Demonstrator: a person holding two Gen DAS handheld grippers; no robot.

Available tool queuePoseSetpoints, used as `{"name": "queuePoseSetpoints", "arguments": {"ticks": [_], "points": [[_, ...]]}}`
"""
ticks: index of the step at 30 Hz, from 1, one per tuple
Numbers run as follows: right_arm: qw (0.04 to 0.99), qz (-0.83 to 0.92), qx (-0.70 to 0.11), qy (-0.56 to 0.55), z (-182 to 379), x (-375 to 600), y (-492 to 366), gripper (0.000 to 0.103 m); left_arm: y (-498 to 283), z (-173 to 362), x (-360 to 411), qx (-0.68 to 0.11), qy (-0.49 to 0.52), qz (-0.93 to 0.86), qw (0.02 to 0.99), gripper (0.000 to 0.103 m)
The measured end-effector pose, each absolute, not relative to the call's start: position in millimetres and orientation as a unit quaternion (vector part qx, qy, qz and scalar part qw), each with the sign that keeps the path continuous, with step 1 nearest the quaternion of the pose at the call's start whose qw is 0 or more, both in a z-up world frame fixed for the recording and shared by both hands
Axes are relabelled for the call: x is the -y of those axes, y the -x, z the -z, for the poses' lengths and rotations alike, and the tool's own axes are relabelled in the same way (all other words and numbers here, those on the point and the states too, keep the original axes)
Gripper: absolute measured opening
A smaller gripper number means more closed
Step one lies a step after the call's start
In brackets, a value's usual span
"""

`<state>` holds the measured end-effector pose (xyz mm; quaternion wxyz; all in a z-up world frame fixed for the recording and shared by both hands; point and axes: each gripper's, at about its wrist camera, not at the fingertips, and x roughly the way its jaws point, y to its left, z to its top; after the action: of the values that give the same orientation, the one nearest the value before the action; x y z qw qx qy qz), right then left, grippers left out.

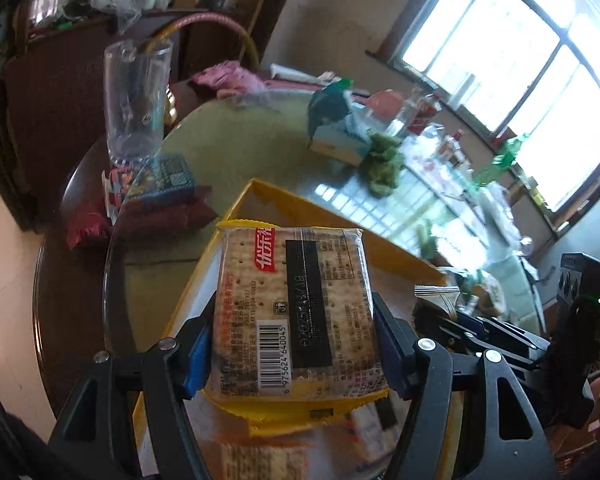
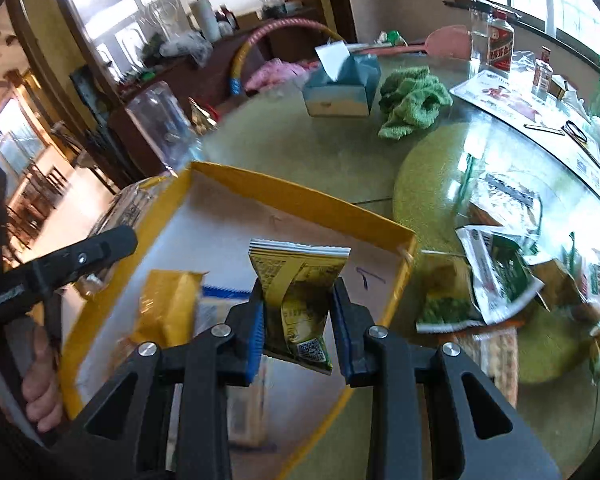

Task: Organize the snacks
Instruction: 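Carry both held packs over the yellow tray and open both grippers, then grasp the yellow-green bag with the right gripper while the left grasps the orange-edged cracker pack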

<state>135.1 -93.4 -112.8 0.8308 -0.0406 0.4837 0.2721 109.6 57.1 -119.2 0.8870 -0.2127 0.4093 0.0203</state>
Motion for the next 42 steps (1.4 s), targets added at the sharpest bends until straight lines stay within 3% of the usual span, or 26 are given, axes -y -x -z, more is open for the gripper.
{"name": "queuePoseSetpoints", "arguments": {"ticks": [5, 8, 12, 18, 27, 36, 39, 42], "points": [[0.832, -0.244, -0.495, 0.061, 132.9, 79.8, -144.5, 0.033, -128.7, 142.2, -55.5, -0.472, 0.19, -0.039, 0.86, 0.069], [0.833, -0.238, -0.497, 0.052, 132.0, 84.3, -146.2, 0.044, -129.8, 145.4, -59.2, -0.493, 0.206, -0.032, 0.844, 0.07], [0.844, -0.253, -0.473, 0.017, 108.3, 110.7, -134.3, 0.058, -105.8, 119.0, -62.8, -0.442, 0.223, -0.06, 0.867, 0.079], [0.872, -0.254, -0.417, -0.036, 68.0, 193.2, -106.3, 0.078, -64.6, 80.8, -10.7, -0.393, 0.171, -0.047, 0.902, 0.08], [0.892, -0.179, -0.394, -0.127, 63.7, 349.5, -67.5, 0.079, -34.1, 75.4, 105.7, -0.387, 0.155, 0.077, 0.906, 0.08], [0.86, -0.149, -0.453, -0.18, 90.1, 401.4, -102.1, 0.079, -23.3, 93.9, 147.3, -0.406, 0.13, 0.09, 0.9, 0.08], [0.858, -0.137, -0.47, -0.156, 99.6, 391.4, -127.4, 0.074, -19.1, 96.1, 145.0, -0.406, 0.135, 0.092, 0.899, 0.08], [0.85, -0.109, -0.496, -0.144, 114.8, 381.9, -151.2, 0.059, -14.0, 97.5, 141.2, -0.406, 0.143, 0.095, 0.897, 0.08]]}}
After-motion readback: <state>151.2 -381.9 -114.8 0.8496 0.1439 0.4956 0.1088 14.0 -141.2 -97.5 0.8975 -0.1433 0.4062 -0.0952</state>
